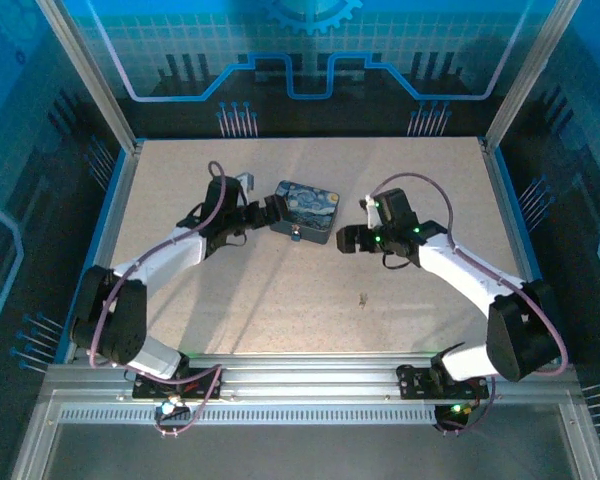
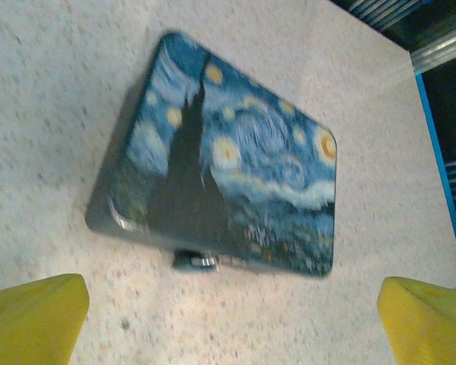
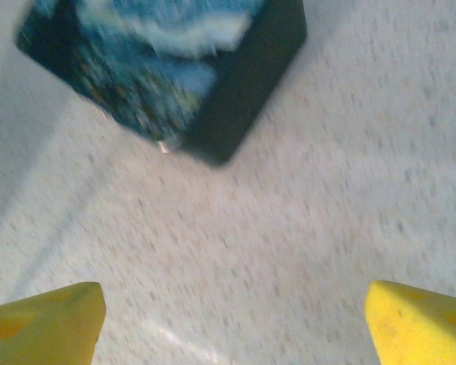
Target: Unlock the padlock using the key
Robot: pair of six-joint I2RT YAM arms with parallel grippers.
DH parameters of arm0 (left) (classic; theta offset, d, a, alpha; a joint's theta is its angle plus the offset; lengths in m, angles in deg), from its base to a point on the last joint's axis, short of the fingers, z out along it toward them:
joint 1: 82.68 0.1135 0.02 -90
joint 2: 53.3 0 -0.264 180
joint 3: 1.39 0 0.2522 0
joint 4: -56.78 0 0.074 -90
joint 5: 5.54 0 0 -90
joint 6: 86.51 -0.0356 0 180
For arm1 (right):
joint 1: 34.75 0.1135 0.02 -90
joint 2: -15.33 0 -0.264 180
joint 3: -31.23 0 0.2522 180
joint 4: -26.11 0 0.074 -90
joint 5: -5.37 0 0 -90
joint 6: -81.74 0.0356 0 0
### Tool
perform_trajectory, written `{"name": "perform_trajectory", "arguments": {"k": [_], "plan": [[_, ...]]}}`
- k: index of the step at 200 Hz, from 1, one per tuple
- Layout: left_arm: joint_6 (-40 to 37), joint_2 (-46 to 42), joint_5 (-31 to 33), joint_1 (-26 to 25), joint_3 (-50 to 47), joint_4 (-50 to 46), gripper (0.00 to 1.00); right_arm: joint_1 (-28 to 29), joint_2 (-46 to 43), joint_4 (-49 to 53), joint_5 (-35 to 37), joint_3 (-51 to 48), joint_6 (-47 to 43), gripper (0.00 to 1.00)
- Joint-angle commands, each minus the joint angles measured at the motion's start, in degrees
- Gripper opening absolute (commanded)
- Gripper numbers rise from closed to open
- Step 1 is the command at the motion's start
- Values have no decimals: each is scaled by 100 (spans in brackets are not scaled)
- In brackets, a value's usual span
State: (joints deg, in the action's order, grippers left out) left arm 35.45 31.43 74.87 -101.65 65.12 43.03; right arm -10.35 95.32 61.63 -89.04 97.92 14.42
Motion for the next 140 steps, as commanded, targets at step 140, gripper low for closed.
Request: {"name": "perform_trajectory", "arguments": {"k": [140], "plan": [[605,-501,299,-530,-923,159,98,1664,263,1887,1376,-611,753,63]]}}
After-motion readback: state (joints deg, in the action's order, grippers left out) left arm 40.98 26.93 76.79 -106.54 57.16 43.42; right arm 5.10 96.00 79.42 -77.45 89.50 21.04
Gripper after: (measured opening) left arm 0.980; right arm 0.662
